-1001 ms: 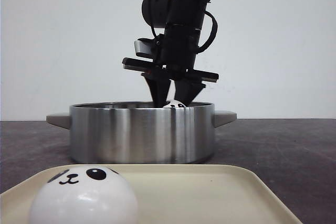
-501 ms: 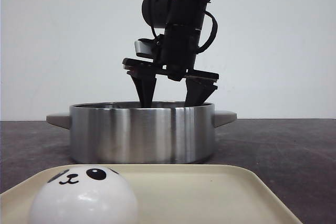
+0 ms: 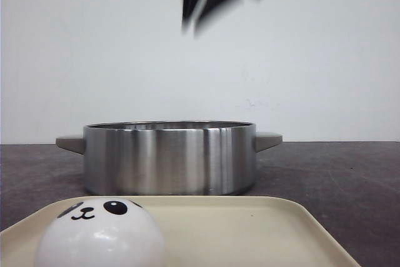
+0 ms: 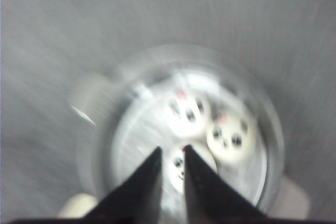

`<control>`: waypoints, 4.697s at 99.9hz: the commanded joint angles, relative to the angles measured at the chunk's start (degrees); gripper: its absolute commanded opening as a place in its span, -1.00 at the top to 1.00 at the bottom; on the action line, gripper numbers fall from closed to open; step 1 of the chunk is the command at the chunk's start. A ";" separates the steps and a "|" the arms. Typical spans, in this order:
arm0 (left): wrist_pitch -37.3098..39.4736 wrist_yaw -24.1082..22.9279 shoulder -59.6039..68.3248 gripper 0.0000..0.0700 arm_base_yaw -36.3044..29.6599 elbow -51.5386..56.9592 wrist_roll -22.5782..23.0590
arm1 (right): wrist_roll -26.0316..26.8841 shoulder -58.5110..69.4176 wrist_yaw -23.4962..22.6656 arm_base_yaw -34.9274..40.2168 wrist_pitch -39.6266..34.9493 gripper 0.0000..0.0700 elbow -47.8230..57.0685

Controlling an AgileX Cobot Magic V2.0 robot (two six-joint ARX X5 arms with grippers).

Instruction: Steam buns

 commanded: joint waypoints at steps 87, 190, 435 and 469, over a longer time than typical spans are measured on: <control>-1.84 6.58 49.22 -0.59 -10.73 0.44 -1.62 | -3.76 -34.86 10.71 6.10 -4.00 0.98 1.25; -6.86 0.07 40.26 0.99 -10.21 20.15 3.32 | -3.41 -35.23 10.75 6.10 -6.32 0.98 1.25; 6.29 -18.51 5.20 0.97 3.74 17.33 11.45 | -3.85 -48.87 13.90 6.40 40.85 0.98 -54.38; 10.16 -18.43 -10.23 0.97 3.65 -0.70 11.26 | -5.09 -48.76 13.55 6.38 46.88 0.98 -54.36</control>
